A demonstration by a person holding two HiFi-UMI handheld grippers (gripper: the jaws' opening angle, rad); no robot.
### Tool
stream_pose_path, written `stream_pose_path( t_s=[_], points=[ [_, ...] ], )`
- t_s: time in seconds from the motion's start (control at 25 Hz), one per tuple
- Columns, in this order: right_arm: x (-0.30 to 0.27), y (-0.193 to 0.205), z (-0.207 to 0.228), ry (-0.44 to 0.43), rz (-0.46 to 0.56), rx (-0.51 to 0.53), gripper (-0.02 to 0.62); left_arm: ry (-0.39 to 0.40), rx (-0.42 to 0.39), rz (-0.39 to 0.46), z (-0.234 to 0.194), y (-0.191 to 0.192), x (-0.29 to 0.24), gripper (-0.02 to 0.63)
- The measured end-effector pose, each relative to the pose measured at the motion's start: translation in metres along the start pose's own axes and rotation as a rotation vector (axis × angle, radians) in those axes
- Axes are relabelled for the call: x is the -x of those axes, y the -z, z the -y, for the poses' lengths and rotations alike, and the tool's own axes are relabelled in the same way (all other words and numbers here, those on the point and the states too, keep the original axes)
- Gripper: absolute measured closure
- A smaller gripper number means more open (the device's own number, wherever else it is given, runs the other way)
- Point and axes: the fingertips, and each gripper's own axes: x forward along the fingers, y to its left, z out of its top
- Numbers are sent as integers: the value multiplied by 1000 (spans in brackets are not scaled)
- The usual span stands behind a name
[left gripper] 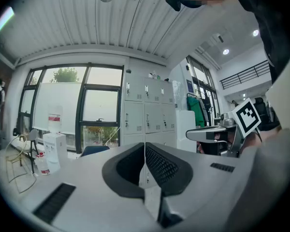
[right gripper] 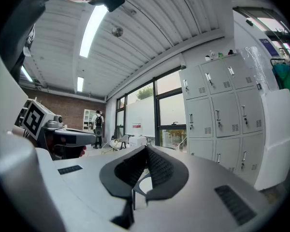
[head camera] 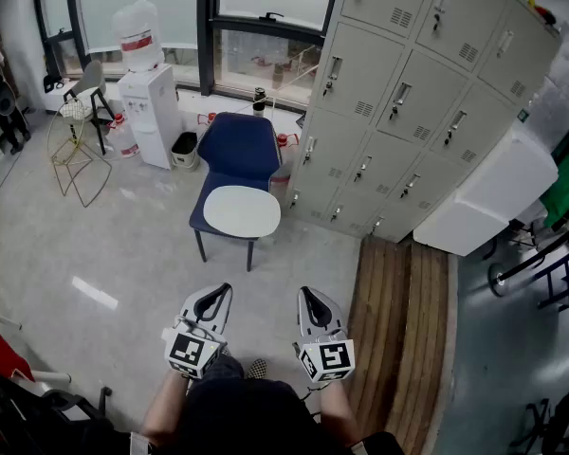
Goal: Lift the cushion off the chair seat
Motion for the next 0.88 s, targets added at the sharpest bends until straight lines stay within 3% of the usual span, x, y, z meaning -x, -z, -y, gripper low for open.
stream_pose_path(
  t_s=[0.88],
  points=[
    [-17,7,3,-33,15,23,566,-16,-16,-22,-3,2,-10,584]
  ],
)
